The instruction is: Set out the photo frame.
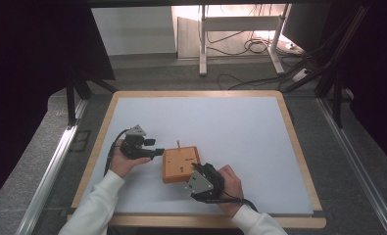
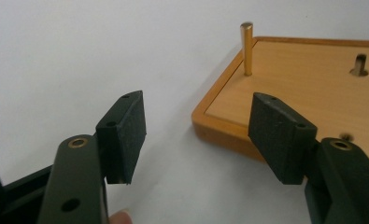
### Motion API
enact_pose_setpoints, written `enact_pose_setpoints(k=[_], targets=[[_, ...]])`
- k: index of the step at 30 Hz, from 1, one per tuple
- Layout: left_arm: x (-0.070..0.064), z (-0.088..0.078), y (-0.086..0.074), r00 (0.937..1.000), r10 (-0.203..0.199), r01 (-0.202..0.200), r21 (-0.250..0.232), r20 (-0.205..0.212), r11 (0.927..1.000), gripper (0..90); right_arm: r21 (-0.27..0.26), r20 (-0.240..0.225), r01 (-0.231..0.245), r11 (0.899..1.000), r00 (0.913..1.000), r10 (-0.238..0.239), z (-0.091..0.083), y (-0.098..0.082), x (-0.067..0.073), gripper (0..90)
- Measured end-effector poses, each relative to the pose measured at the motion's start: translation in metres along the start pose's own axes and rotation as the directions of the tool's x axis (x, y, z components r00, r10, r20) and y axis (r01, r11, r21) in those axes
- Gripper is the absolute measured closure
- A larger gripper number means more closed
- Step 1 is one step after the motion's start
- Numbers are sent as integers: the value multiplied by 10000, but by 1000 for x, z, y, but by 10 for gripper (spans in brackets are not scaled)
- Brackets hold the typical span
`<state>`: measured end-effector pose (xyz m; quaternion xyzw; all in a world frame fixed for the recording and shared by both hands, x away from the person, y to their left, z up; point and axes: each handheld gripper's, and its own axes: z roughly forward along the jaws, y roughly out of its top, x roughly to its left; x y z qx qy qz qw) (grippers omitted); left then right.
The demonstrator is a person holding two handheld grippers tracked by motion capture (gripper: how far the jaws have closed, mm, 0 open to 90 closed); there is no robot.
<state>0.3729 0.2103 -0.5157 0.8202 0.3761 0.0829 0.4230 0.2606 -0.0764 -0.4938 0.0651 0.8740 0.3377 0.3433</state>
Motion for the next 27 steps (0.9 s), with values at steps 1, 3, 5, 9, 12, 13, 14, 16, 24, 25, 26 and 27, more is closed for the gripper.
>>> enact_pose_setpoints(k=[1,3,5,9,12,13,14,16,24,25,26,27], targets=[[0,-1,-2,10000,-38,38,15,10,10000,361,0,11,1,10000,10000,-1,0,0,0,470],[-1,-2,-6,10000,-36,35,58,60,10000,361,11,49,21,10000,10000,-21,-1,0,-1,474],[-2,-3,-10,10000,21,-21,144,-8,9999,361,-12,47,-1,10000,10000,1,-1,0,-2,478],[-4,-4,-17,9996,224,-219,375,-144,9991,358,30,16,35,10000,10000,-35,-2,1,-4,483],[-4,-4,-20,9997,213,-209,399,-106,9990,358,72,-12,98,9999,10000,-98,-1,3,-7,491],[-4,-4,-21,9997,202,-198,384,-99,9991,358,70,-28,80,9999,10000,-80,-1,4,-8,495],[-4,-4,-21,9998,199,-196,377,-96,9991,358,53,-56,74,10000,10000,-73,-1,5,-9,500],[-4,-3,-21,9998,174,-171,358,-67,9992,358,44,-88,107,9999,9999,-106,-1,7,-13,512],[-5,0,-22,9997,263,-261,481,-18,9985,357,205,-460,327,9993,9984,-317,0,16,-25,542],[-5,0,-22,9997,259,-258,478,-17,9985,357,219,-510,378,9990,9980,-367,1,17,-27,545],[-5,0,-22,9997,252,-251,481,-26,9985,357,224,-556,405,9989,9977,-392,1,17,-28,548],[-5,0,-22,9997,248,-246,486,-35,9985,356,254,-572,441,9987,9975,-426,1,18,-29,552]])
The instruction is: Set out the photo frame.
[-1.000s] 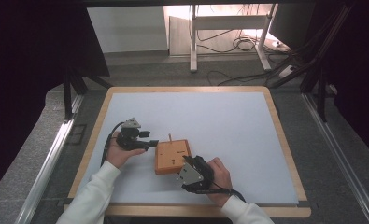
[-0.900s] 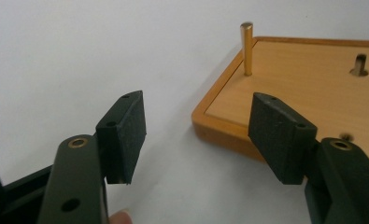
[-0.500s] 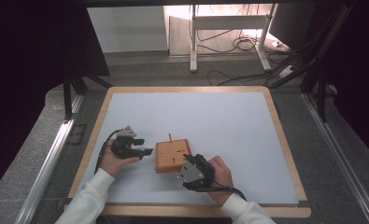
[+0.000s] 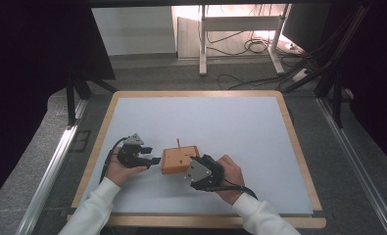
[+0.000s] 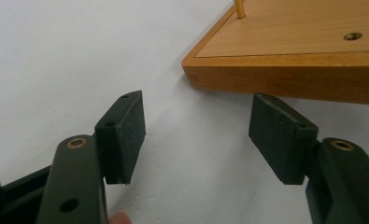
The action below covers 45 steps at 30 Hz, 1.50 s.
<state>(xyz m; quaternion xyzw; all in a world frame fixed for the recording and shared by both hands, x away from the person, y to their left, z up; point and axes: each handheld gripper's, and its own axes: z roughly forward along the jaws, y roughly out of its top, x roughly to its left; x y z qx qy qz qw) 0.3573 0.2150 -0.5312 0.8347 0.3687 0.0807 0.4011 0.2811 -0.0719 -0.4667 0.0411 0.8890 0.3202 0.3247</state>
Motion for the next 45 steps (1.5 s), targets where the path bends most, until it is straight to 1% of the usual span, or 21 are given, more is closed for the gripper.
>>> enact_pose_setpoints(k=[3,6,10,14,17,19,22,27,31,36,38,40,42,45], targets=[[1,0,-1,10000,-40,40,11,0,10000,356,49,-25,153,9999,9999,-153,1,2,-2,570],[1,1,-1,10000,-56,56,40,-8,10000,356,137,53,429,9990,9991,-430,2,5,-2,593],[2,2,-2,10000,-63,63,71,-14,10000,355,205,-77,674,9975,9977,-672,5,12,-5,612],[2,2,-2,9998,-185,185,45,-8,9998,354,226,-103,927,9954,9957,-925,7,18,-8,637],[3,2,-3,9999,-168,168,67,-13,9998,354,260,-120,1078,9938,9941,-1076,9,22,-12,652],[3,2,-3,9998,-180,180,60,-7,9998,354,259,-158,1078,9938,9941,-1074,10,24,-14,660],[4,2,-3,9998,-178,178,93,-12,9998,354,234,-211,1201,9925,9926,-1196,11,27,-19,672],[5,2,-3,9999,-169,169,99,-17,9998,354,245,-354,1080,9938,9936,-1071,11,32,-27,689],[5,2,-3,9998,-197,197,109,-7,9997,355,152,-697,935,9955,9933,-923,7,36,-32,695],[5,2,-3,9998,-181,181,106,-7,9998,355,85,-1166,899,9959,9892,-883,0,40,-32,697],[5,2,-3,9998,-182,182,103,-1,9998,355,30,-1354,750,9972,9880,-739,-3,40,-33,697],[4,3,-3,9998,-174,174,110,1,9998,356,-106,-1639,441,9990,9854,-452,-9,40,-36,697],[4,3,-3,9998,-173,173,118,3,9998,356,-189,-1899,373,9991,9810,-402,-14,41,-37,697],[5,4,-3,9999,-164,164,121,9,9998,356,-326,-2121,253,9991,9767,-317,-21,41,-38,695]])
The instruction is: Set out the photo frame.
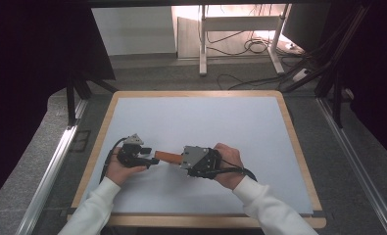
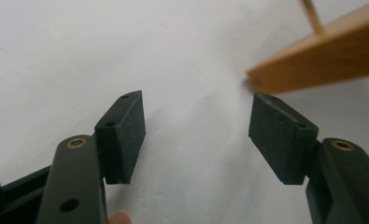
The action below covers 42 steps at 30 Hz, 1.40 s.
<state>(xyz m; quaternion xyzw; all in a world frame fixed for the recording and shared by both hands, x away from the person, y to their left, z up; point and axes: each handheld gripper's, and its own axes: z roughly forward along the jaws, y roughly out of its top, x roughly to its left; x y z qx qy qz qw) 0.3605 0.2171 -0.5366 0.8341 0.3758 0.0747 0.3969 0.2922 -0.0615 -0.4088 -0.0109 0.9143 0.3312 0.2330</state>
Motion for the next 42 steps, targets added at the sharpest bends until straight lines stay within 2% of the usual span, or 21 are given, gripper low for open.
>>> enact_pose_setpoints(k=[4,8,11,17,23,33,37,42], targets=[[-1,0,0,10000,19,-19,33,-1,10000,356,-70,-231,-114,9999,9997,112,-5,-1,-1,695],[-1,0,0,10000,29,-29,60,11,10000,356,-210,-365,-721,9972,9968,713,-6,-9,-11,691],[-1,1,0,10000,57,-58,86,18,9999,355,-364,-348,-1117,9931,9933,1104,-5,-15,-21,688],[-1,2,0,10000,43,-43,113,32,9999,353,-470,-208,-1606,9859,9869,1597,-1,-18,-32,676],[-2,3,0,10000,31,-32,124,52,9999,350,-641,-126,-2446,9675,9696,2443,4,-25,-46,662],[-2,3,0,10000,75,-76,163,66,9998,349,-791,10,-3244,9426,9455,3255,14,-35,-67,596],[-1,3,0,9999,116,-117,175,68,9998,349,-806,146,-3549,9314,9339,3571,19,-39,-75,561],[-1,3,0,9999,124,-126,199,84,9997,349,-855,272,-3986,9131,9152,4021,26,-45,-84,520]])
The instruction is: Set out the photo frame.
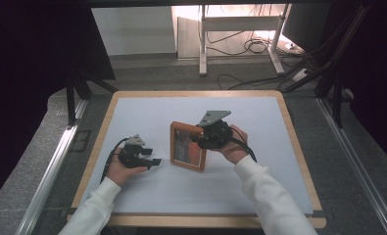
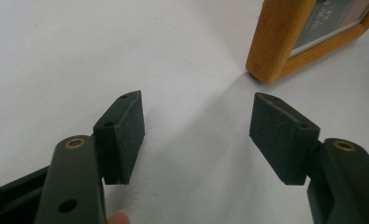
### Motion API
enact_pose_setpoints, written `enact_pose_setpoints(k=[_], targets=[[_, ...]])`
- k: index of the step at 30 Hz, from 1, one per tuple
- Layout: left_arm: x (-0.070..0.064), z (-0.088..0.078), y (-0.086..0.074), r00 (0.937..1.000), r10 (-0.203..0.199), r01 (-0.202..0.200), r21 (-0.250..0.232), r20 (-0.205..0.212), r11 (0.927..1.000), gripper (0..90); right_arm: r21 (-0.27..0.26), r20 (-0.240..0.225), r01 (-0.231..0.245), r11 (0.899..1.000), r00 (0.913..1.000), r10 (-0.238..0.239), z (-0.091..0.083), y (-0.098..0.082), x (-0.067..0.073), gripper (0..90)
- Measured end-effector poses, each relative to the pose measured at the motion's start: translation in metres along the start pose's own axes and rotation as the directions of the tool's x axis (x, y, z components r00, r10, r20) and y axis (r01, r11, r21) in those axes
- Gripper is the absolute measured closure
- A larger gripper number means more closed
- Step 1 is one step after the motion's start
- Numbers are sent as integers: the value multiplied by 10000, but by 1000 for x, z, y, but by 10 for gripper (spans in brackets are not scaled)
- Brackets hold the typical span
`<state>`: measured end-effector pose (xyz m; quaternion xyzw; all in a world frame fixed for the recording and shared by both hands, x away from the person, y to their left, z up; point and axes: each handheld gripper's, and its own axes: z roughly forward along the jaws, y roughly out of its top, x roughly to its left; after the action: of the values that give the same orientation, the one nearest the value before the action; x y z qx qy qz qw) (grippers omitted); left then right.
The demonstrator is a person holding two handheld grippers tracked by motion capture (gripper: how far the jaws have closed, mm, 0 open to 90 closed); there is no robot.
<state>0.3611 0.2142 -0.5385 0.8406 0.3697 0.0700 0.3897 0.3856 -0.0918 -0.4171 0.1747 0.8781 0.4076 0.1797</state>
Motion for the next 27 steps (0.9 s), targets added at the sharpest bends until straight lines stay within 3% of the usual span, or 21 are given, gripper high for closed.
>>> enact_pose_setpoints(k=[9,14,18,23,27], targets=[[-1,1,0,10000,25,-25,10,-14,10000,348,251,636,-294,9993,9976,277,11,-4,-7,429],[-1,1,0,10000,58,-58,-12,-25,10000,348,193,637,-619,9979,9961,606,13,-6,-11,416],[-1,0,0,10000,77,-77,-48,-47,10000,347,198,756,-661,9976,9951,644,14,-7,-9,341],[-1,0,0,10000,6,-6,-79,-39,10000,347,-372,951,-1054,9937,9895,1085,-2,-13,-10,280],[-2,0,1,10000,49,-50,-81,-41,10000,348,-652,967,-1467,9870,9835,1526,-19,-29,-10,270]])
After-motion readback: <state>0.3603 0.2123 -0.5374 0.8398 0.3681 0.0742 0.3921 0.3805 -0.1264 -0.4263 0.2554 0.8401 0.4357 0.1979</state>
